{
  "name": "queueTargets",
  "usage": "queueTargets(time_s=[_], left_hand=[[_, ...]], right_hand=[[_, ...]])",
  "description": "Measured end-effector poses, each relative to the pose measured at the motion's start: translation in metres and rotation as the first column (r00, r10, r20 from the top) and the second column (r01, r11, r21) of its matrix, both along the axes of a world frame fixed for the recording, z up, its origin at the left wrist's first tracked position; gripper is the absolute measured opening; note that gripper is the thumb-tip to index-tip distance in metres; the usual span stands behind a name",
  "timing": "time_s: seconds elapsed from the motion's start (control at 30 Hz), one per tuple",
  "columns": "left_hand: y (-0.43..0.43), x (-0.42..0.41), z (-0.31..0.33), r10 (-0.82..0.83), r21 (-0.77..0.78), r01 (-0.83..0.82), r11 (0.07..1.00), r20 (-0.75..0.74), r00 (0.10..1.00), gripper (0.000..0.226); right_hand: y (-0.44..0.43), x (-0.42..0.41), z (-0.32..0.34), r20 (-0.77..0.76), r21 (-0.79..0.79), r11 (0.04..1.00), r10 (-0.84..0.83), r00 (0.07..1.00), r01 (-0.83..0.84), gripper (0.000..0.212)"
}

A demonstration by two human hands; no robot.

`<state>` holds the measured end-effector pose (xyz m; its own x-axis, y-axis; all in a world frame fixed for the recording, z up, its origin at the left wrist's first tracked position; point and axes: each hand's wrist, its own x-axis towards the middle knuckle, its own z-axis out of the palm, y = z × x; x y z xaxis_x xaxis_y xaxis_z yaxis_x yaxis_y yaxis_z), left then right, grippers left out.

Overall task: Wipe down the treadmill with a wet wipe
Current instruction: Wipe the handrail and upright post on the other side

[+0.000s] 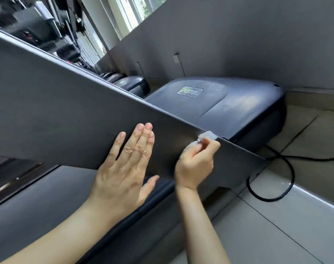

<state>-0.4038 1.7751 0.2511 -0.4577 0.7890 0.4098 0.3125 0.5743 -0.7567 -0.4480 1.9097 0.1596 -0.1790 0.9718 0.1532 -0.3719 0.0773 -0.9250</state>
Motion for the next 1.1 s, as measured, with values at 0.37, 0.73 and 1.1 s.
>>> queueTargets(time_s=[0.37, 0.73, 1.1], left_hand=[[0.000, -0.004, -0.033, -0.082, 0.000, 0.082, 0.997, 0.079, 0.993, 0.084], [0.012, -0.006, -0.080, -0.639, 0.561, 0.413, 0.718, 0.295, 0.711, 0.016], [0.011, -0.007, -0.077, -0.513, 0.645, -0.670, 0.368, 0.742, 0.432, 0.051]], right_hand=[[0.072, -0.003, -0.124, 0.292, -0.439, 0.894, 0.239, 0.926, -0.092, 0.019], [-0.015, 0.009, -0.026, -0.023, -0.075, 0.991, 0.105, 0.994, -0.107, 0.011], [0.046, -0.003, -0.147, 0.192, -0.469, 0.881, 0.162, 0.968, -0.054, 0.013]])
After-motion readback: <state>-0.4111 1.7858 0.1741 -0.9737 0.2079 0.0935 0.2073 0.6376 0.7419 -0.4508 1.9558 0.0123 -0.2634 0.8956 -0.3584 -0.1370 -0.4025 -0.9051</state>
